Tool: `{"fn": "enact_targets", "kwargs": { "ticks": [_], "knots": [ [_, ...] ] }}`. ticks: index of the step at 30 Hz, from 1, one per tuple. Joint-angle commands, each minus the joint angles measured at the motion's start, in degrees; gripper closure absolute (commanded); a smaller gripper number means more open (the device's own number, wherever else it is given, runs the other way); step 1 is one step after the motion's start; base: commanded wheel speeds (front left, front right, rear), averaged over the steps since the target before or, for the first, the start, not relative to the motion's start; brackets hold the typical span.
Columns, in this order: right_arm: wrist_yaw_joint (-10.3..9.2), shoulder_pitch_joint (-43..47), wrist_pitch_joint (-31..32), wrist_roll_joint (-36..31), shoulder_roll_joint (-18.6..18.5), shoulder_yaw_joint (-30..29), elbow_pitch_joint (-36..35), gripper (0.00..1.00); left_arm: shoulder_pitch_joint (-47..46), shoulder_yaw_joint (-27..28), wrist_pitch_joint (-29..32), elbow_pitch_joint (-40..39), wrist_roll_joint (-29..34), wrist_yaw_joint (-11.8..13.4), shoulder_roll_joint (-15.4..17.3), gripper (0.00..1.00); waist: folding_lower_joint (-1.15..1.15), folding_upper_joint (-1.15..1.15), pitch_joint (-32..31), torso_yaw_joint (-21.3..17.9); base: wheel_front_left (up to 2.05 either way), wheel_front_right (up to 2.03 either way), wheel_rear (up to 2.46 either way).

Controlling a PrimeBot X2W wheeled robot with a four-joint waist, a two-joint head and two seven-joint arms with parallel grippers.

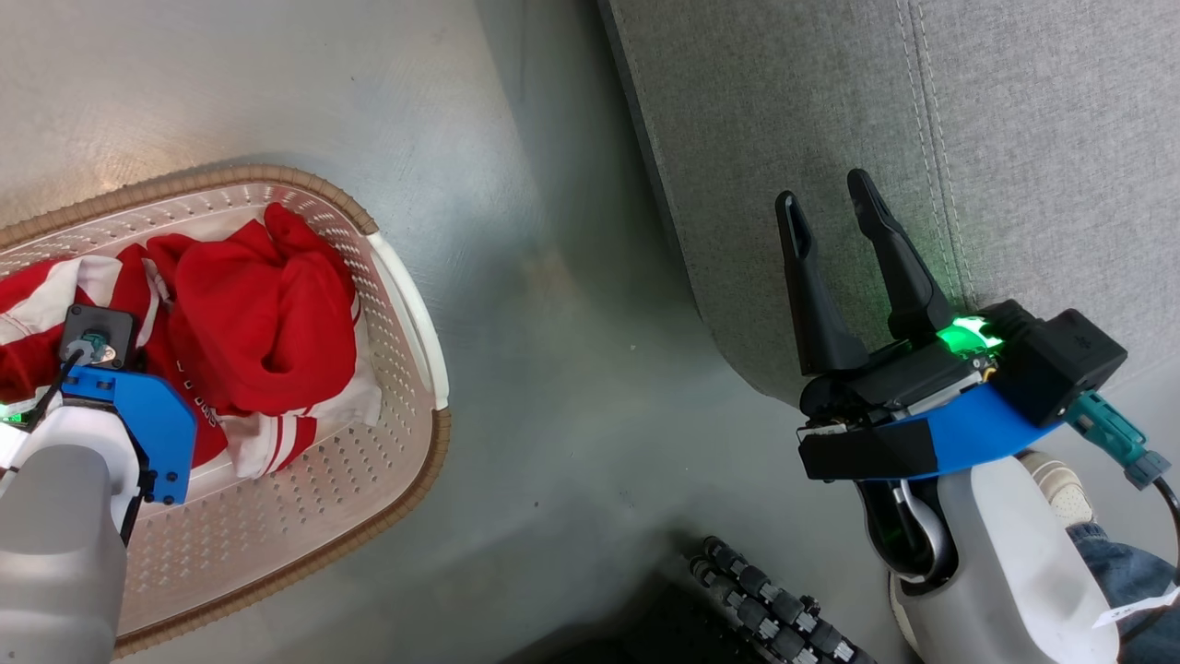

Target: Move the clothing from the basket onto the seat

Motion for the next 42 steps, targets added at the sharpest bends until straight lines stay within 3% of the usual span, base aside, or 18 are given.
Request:
{"fn": "enact_targets", "kwargs": {
  "ticks": [1,9,16,30,38,42],
  "knots": [
    [0.03,-1.01,-0.20,0.29,-0.04,0.12,-0.23,0.00,-0.25,-0.21,0.28,0.09,-0.42,-0.24,0.14,1.00,0.00,0.00,-0.04,0.02,0.00,0.00,0.00],
    [0.03,-1.25,-0.20,-0.72,-0.03,-0.32,-0.07,0.00,-0.65,-0.79,-0.78,0.19,-1.57,-0.64,-1.15,1.00,0.00,0.00,-0.94,1.02,0.00,0.00,0.00],
    [0.03,-1.73,-0.20,-3.01,-0.05,-1.12,0.89,0.00,1.08,-0.65,-2.79,0.23,-3.54,-0.79,-4.76,1.00,0.00,0.00,-5.83,4.50,0.00,0.00,0.00],
    [0.03,4.10,-0.20,-10.44,-0.12,-3.33,7.28,0.00,12.33,-1.75,-10.35,0.28,-8.25,-1.02,-15.04,1.00,0.00,0.00,-31.13,15.90,0.00,0.00,0.00],
    [0.03,9.02,0.66,-12.12,-0.12,-3.91,9.99,0.00,16.75,-7.64,-11.74,-4.11,-13.51,-1.04,-17.95,1.00,0.00,0.00,-42.13,20.59,0.00,0.00,0.00],
    [0.03,12.30,2.20,-12.25,-0.11,-4.48,9.93,0.00,13.78,-13.05,-8.70,-9.49,-18.75,-1.05,-18.54,1.00,0.00,0.00,-46.83,22.91,0.00,0.00,0.00]
  ]
}}
